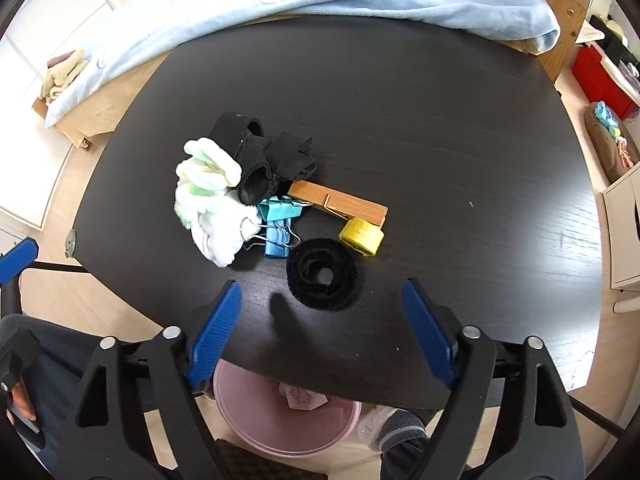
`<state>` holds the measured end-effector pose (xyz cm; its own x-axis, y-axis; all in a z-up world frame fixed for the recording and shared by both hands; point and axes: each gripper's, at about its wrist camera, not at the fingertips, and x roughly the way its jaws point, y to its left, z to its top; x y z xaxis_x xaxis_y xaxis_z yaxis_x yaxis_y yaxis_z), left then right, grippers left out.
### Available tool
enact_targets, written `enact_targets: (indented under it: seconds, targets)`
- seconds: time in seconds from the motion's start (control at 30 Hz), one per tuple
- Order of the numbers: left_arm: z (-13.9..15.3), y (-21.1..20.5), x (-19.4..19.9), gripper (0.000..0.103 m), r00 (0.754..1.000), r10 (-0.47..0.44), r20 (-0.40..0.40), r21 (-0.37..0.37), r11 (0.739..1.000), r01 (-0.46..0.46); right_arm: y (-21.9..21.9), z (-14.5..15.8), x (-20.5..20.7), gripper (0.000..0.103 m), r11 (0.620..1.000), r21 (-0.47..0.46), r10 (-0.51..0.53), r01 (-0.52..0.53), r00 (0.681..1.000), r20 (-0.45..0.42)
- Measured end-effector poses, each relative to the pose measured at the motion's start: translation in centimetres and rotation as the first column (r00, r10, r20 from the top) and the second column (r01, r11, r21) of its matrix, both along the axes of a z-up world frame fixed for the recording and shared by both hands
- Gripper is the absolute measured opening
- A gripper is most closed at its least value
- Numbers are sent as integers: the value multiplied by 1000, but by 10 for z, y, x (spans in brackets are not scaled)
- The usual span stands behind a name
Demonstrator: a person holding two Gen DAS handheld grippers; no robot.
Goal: Collect trash
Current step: 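Grasp the black roll on the table with the right tool, then grasp the green-and-white sock bundle with the left tool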
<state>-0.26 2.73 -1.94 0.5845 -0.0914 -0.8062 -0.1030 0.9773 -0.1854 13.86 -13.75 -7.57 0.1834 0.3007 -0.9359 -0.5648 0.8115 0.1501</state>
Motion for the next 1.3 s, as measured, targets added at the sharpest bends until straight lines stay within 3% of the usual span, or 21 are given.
enact_targets:
  seconds: [0.43,1.0,1.3]
  targets:
    - [-4,-1,1,95,1000,-6,-8,-8,1000,6,7,-11,7,34,1000,-20,9,-9,1000,0]
    - [2,-12,14,95,999,-39,-2,12,999,39,-17,24,-11,32,999,47,12,-14,999,37]
    - [9,-21,46,95,995,-95,-3,18,995,95,-34,38,-14,32,997,71,-9,5,998,54]
